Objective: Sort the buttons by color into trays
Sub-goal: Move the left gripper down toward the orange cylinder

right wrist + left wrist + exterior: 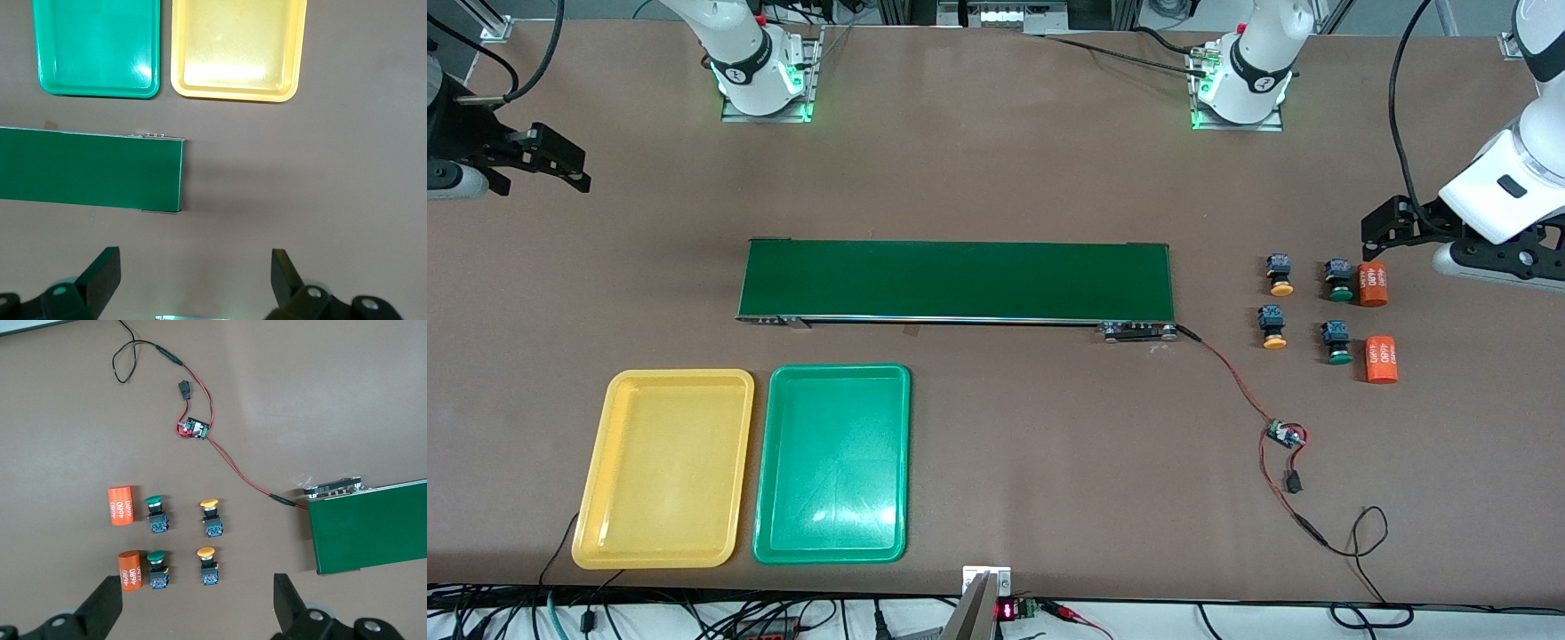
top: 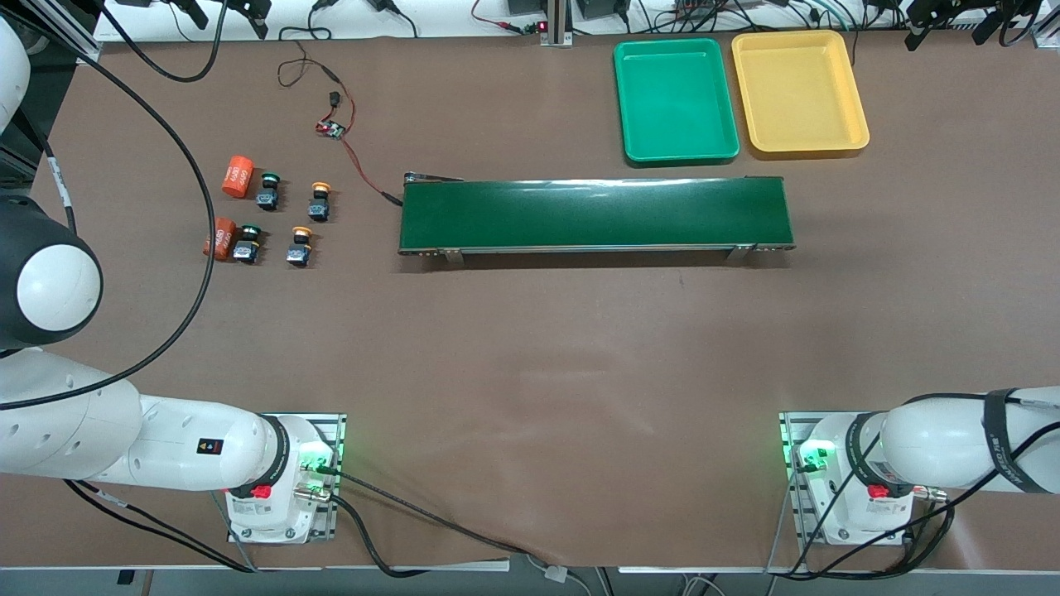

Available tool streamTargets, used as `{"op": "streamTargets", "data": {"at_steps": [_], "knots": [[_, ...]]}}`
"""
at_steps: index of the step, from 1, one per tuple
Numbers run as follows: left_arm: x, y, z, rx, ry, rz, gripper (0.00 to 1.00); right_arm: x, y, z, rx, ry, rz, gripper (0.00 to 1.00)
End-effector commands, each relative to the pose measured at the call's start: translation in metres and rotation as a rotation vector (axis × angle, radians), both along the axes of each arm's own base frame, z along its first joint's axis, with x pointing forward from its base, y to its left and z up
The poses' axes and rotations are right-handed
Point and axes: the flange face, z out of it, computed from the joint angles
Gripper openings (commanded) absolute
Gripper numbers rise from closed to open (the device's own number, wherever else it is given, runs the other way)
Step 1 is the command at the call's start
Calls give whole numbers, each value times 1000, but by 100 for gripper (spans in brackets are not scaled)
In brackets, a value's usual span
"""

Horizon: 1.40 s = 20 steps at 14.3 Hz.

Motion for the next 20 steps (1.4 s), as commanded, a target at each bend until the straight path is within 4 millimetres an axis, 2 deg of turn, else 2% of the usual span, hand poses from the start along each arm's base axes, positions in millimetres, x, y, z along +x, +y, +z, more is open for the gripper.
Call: {"op": "streamTargets", "data": {"at_steps": [1, 4, 7, 13, 16, 18, 19, 20], "knots": [[1, 1, 5, 21, 16, 1, 100, -3, -3, 0, -1, -10, 10, 100], [0, 3, 4, 23, 27, 3, 100, -3, -3, 0, -1, -10, 10, 100], [-1, 3, -8, 26, 86, 6, 100, -3, -3, 0, -1, -10, 10, 100], [-1, 1, -9, 21, 88, 3, 100, -3, -2, 1, -1, -14, 10, 100], [15, 17, -35, 18, 130, 32, 100, -3, -2, 1, -1, -14, 10, 100], [20, 36, -52, 26, 161, 52, 100, -2, -3, 1, -1, -17, 9, 100], [23, 47, -68, 29, 190, 68, 100, -2, -2, 1, -1, -17, 12, 100], [27, 67, -87, 28, 220, 98, 100, -2, -2, 1, -1, -17, 10, 100]]}}
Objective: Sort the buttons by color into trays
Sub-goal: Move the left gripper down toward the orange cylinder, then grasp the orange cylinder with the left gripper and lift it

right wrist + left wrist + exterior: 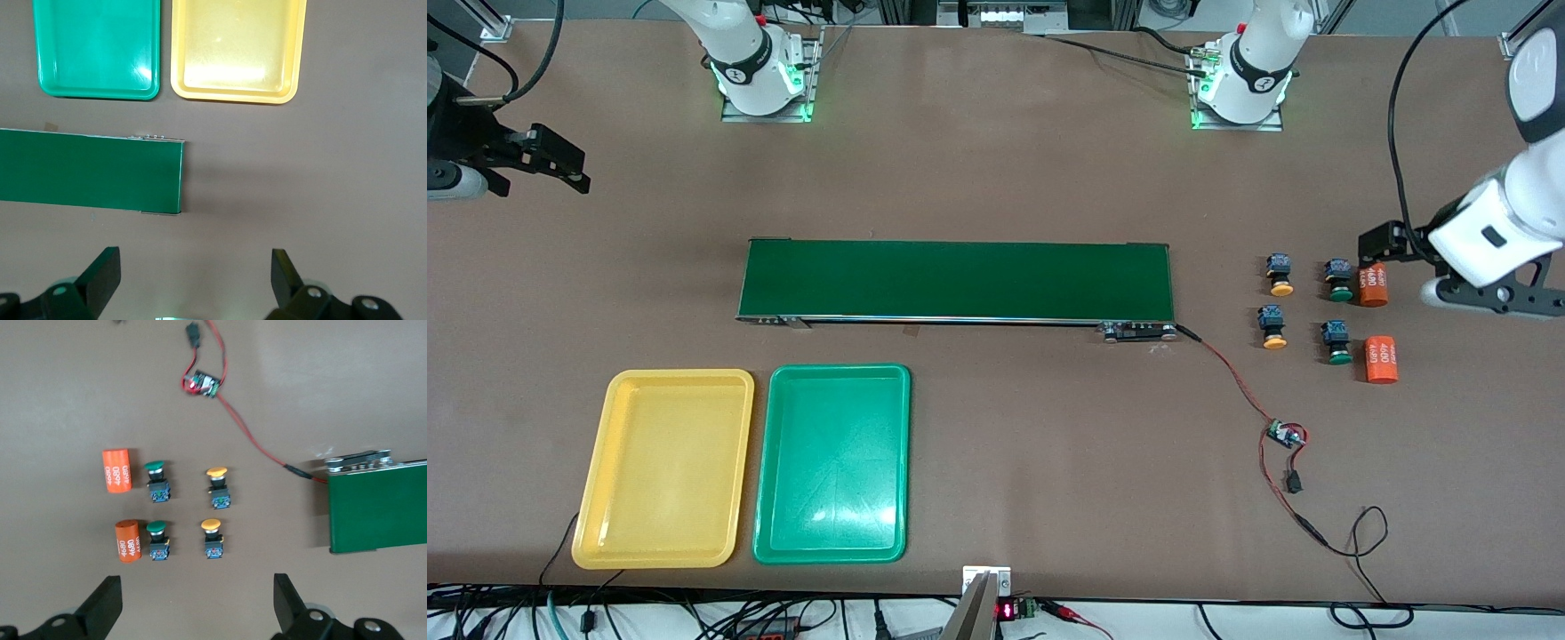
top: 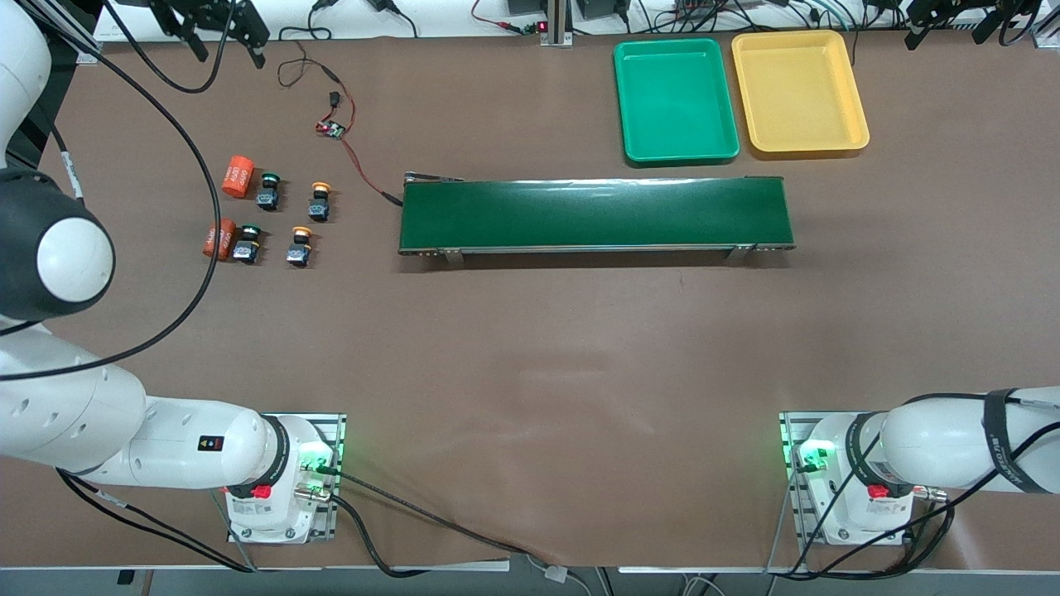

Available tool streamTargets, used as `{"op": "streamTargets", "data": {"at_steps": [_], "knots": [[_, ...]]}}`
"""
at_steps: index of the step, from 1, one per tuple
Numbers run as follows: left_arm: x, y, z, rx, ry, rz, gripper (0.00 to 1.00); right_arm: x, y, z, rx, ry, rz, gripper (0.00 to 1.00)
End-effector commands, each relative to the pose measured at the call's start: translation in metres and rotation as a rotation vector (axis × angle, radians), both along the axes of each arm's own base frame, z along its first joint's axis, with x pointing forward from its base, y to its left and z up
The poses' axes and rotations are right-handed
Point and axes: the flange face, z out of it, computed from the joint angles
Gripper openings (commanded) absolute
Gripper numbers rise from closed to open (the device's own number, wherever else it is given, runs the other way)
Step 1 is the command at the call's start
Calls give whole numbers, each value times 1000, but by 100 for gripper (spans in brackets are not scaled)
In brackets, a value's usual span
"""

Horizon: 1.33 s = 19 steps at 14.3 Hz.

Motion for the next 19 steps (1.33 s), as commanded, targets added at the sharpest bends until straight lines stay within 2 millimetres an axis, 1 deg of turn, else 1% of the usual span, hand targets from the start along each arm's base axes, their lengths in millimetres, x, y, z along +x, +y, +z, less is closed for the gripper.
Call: {"op": "streamTargets", "data": {"at_steps": [1, 2, 4, 5, 6, 9, 10, 11, 13, 14, 15, 18, 19], "knots": [[17, 49, -43, 22, 74, 56, 100, -3, -2, 1, -1, -13, 10, 100], [23, 56, -58, 46, 79, 56, 100, -3, -2, 1, -1, -16, 10, 100], [27, 64, -79, 124, 62, 25, 100, -3, -2, 1, -1, -16, 10, 100], [28, 68, -94, 130, 40, -6, 100, -3, -2, 1, -1, -16, 10, 100], [30, 84, -107, 121, -1, -42, 100, -3, -2, 1, -1, -16, 10, 100], [28, 109, -146, 112, -96, -101, 100, -3, -2, 1, -1, -16, 10, 100], [29, 110, -162, 109, -121, -110, 100, -3, -2, 1, -1, -16, 10, 100], [29, 119, -175, 110, -154, -107, 100, -3, -2, 1, -1, -16, 10, 100], [28, 127, -203, 107, -205, -143, 100, -3, -2, 1, -1, -16, 10, 100], [25, 136, -219, 105, -223, -137, 100, -3, -2, 1, -1, -16, 10, 100], [23, 140, -235, 103, -238, -136, 100, -3, -2, 1, -1, -16, 10, 100], [10, 149, -273, 96, -283, -164, 100, -3, -2, 1, -1, -18, 10, 100], [6, 162, -285, 98, -300, -166, 100, -2, -3, 1, -1, -19, 9, 100]]}}
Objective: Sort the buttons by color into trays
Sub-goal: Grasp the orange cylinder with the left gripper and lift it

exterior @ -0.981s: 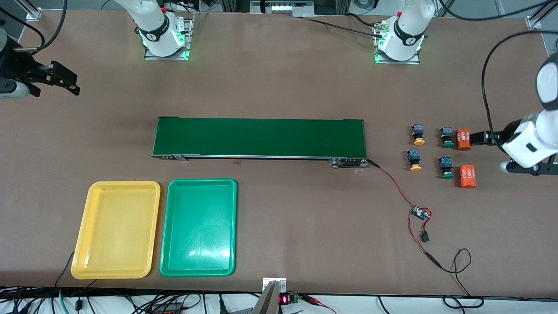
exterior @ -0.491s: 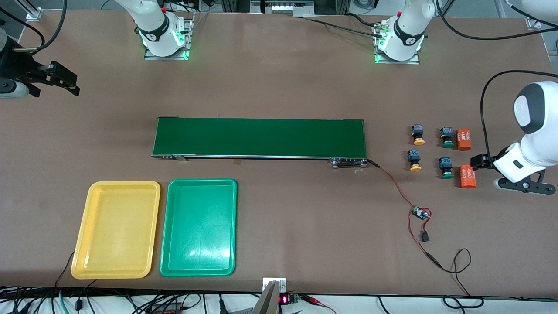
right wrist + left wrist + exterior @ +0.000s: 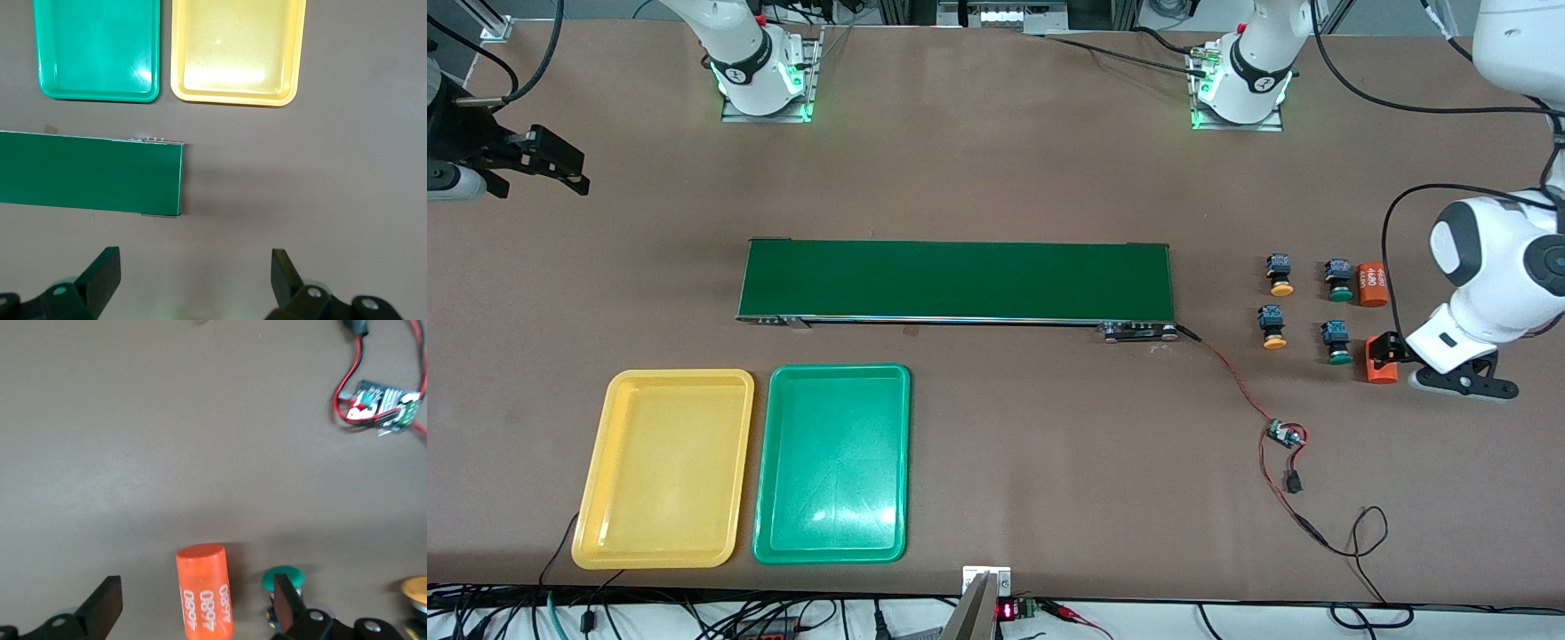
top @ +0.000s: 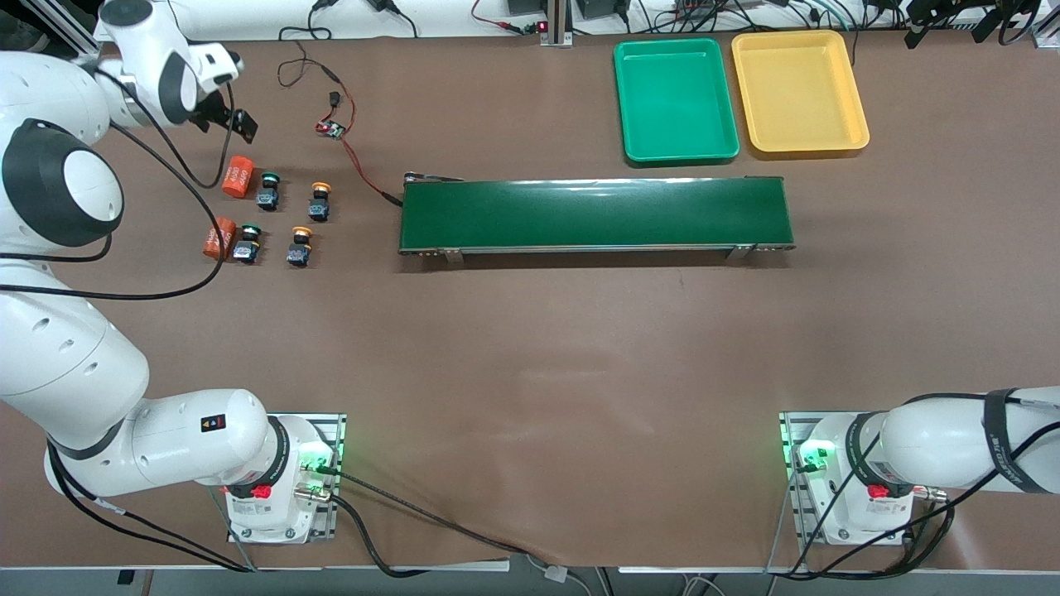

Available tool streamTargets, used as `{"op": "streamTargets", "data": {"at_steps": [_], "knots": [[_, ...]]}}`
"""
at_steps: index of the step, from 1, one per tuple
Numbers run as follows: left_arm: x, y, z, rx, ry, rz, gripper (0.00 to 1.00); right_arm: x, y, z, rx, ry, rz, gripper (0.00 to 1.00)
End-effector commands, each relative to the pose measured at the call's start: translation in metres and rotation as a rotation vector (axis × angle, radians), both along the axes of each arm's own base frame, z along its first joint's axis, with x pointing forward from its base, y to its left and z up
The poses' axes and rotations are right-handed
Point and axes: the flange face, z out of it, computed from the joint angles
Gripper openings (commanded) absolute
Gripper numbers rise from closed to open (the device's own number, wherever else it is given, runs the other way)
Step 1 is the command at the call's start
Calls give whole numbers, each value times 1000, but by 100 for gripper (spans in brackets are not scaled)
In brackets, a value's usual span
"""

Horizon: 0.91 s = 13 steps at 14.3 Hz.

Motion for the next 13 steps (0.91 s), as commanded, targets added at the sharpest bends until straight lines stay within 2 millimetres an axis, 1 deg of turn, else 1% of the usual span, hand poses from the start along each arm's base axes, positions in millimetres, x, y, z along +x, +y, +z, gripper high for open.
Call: {"op": "streamTargets", "data": {"at_steps": [1, 2, 4, 6, 7, 8, 10, 11, 12, 13], "knots": [[-11, 21, -26, 12, -35, -45, 100, -3, -3, 0, -2, -12, 9, 100], [-13, 27, -34, 9, -34, -41, 100, -3, -4, 0, -2, -9, 8, 100], [-17, 26, -44, 2, -18, -40, 97, -2, -12, -2, -2, -6, -8, 100], [-22, 32, -58, -8, 2, -25, 94, -1, -11, -1, -2, -12, -6, 100], [-25, 34, -66, -14, 15, -20, 91, -1, -11, -1, -2, -12, -6, 100], [-26, 35, -71, -17, 22, -17, 84, -1, -11, -1, -2, -12, -6, 100], [-28, 36, -75, -19, 32, -16, 63, -1, -12, -3, -2, -9, -8, 100], [-29, 37, -74, -20, 39, -14, 51, 0, -11, -4, -2, -7, -6, 100], [-29, 38, -71, -20, 49, -12, 44, 0, -11, -4, -2, -7, -8, 100], [-26, 34, -64, -21, 68, -16, 38, 0, -11, -4, -2, -6, -6, 100]]}}
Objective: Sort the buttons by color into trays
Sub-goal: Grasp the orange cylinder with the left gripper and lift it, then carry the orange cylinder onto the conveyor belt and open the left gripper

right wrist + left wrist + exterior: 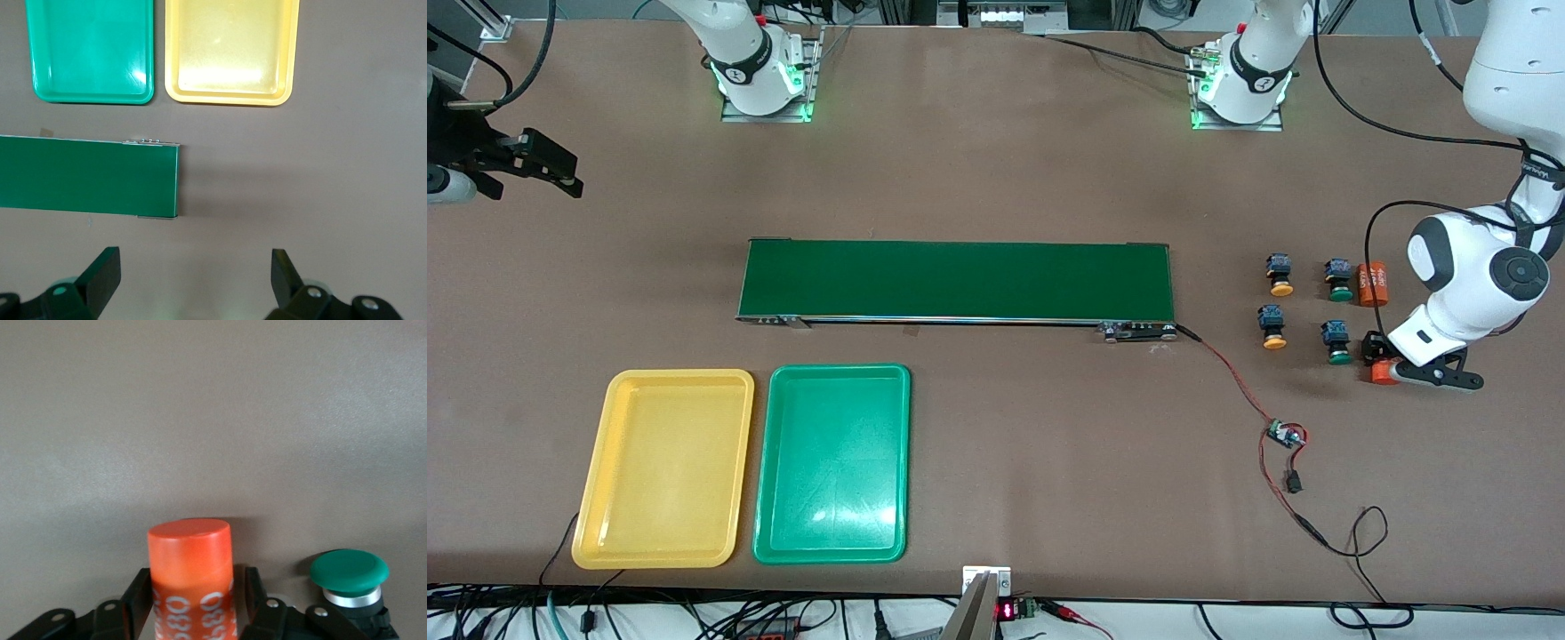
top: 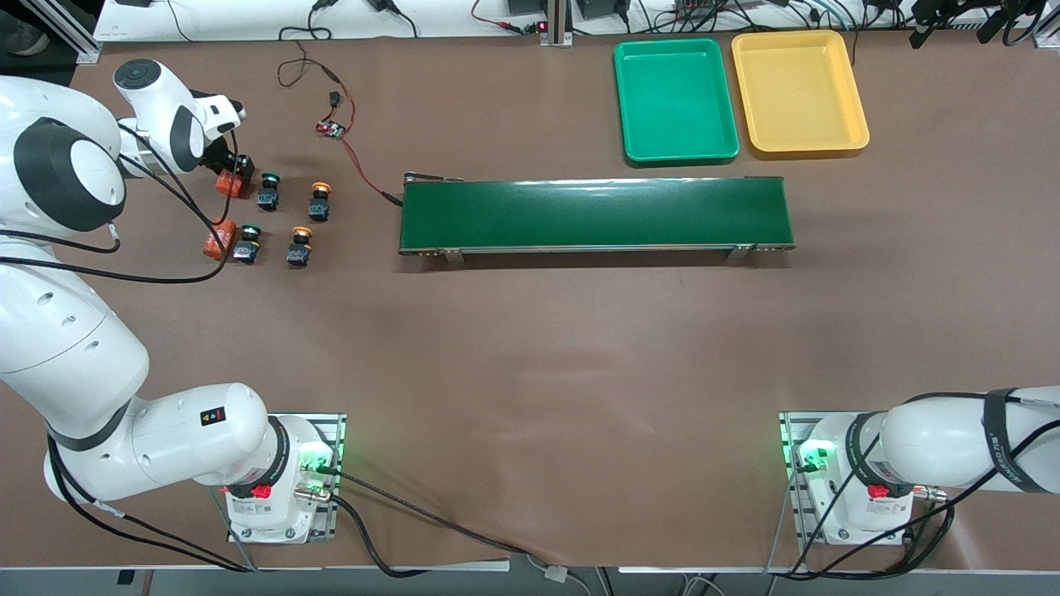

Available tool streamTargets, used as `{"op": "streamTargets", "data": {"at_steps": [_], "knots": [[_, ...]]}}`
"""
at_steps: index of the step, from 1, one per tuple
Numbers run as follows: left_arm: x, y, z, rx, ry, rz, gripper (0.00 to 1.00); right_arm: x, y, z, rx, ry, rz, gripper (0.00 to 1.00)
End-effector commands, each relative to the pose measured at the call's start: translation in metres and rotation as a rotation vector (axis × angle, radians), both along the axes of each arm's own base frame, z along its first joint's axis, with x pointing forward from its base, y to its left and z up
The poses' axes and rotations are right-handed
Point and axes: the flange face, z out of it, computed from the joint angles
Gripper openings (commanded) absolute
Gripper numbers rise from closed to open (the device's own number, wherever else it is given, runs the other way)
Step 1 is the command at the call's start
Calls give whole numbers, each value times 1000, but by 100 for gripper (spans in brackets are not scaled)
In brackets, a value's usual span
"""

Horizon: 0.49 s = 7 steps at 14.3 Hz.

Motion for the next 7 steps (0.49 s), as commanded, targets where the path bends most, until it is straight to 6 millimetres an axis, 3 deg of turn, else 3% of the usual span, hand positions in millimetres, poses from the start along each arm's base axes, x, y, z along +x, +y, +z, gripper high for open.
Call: {"op": "streamTargets", "data": {"at_steps": [1, 5, 7], "knots": [[6, -10, 27, -1, 38, -37, 37, -2, -2, 0, -2, -9, 12, 100], [29, -39, 96, -5, 67, -77, 35, -2, 4, 1, -4, -12, 23, 100], [43, -68, 136, -19, 137, -145, 35, -2, 5, 1, -4, -12, 26, 100]]}}
